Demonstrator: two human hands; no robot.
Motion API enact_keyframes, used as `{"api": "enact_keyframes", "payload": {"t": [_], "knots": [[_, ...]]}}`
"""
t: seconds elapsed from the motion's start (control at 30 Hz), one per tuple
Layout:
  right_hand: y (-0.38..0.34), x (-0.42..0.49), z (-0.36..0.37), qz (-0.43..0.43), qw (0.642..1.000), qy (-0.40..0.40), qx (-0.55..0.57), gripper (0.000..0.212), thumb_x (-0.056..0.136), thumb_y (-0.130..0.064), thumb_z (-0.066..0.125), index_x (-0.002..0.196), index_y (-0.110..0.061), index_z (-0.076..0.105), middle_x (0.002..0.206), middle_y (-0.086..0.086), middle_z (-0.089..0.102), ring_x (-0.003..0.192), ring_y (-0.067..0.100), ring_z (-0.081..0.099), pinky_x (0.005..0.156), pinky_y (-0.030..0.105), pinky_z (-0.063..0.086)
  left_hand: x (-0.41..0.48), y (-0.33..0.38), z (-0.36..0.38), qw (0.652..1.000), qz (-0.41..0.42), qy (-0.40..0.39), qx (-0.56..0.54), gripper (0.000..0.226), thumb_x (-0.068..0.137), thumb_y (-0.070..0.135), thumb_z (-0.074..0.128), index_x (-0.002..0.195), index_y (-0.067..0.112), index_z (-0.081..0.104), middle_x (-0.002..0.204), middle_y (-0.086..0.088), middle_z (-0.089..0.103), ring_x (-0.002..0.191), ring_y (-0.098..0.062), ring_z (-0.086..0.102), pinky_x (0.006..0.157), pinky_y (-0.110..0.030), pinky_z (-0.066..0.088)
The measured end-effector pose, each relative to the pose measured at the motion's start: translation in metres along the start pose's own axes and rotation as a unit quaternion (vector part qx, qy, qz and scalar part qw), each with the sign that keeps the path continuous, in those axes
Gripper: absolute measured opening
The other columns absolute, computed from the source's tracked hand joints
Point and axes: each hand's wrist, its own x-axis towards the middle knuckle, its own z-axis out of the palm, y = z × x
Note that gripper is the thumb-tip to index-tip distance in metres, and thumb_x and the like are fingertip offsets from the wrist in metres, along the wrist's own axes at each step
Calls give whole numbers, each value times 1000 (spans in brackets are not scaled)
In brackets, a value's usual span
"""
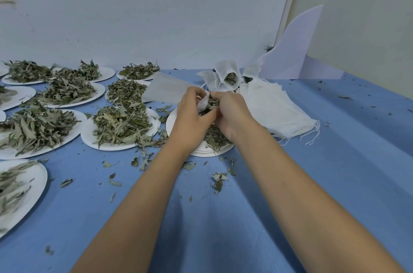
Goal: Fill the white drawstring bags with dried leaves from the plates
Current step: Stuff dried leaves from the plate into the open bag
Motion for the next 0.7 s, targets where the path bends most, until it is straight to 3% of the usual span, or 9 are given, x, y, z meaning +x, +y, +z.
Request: {"api": "enact_keyframes", "payload": {"t": [0.13, 0.23, 0.33, 0.47, 0.6, 0.7], "knots": [[1, -3, 6, 0, 1000, 15, 20, 31, 97, -4, 41, 68, -4, 51, 50, 9, 57, 56, 23, 55, 69, 37, 47, 1, 0, 0, 999, 10, 40, 19, 24, 87, 11, 63, 91, 27, 45, 96, -6, 50, 87, -21, 53, 79, -39, 49], [-5, -7, 11, 62, 995, 4, 82, 30, 100, -20, 39, 91, 4, 54, 75, 18, 59, 62, 24, 56, 63, 32, 49, 2, -1, -1, 998, -11, 61, -1, 27, 83, 14, 69, 88, 30, 47, 89, 2, 53, 69, -2, 53, 64, -18, 47], [-8, -9, 7, 106, 987, -8, 116, 44, 99, -34, 36, 113, 5, 52, 96, 23, 56, 71, 27, 56, 66, 32, 48, 1, -4, -1, 996, -32, 79, -7, 29, 79, 14, 74, 88, 27, 49, 80, 9, 52, 56, 7, 50, 56, -12, 45], [-10, -12, 5, 110, 989, -36, 92, 51, 101, -35, 28, 109, 10, 53, 90, 24, 59, 76, 29, 59, 73, 34, 50, 3, -5, -4, 993, -40, 105, -30, 33, 78, 11, 74, 84, 30, 47, 78, 9, 51, 55, 6, 49, 54, -13, 45], [-10, -10, 13, 84, 996, -9, 37, 39, 102, -31, 33, 99, 0, 58, 87, 18, 61, 74, 25, 60, 73, 32, 50, 4, -4, -6, 992, -36, 120, -28, 34, 78, 10, 73, 84, 30, 47, 78, 8, 49, 58, -4, 48, 55, -19, 45], [-6, -7, 14, 51, 997, 4, -64, 30, 100, -31, 40, 91, -9, 58, 78, 8, 64, 71, 20, 60, 70, 31, 48, 3, -4, -6, 990, -34, 131, -33, 32, 78, 8, 71, 84, 29, 47, 77, 6, 50, 56, -4, 46, 53, -18, 44]]}}
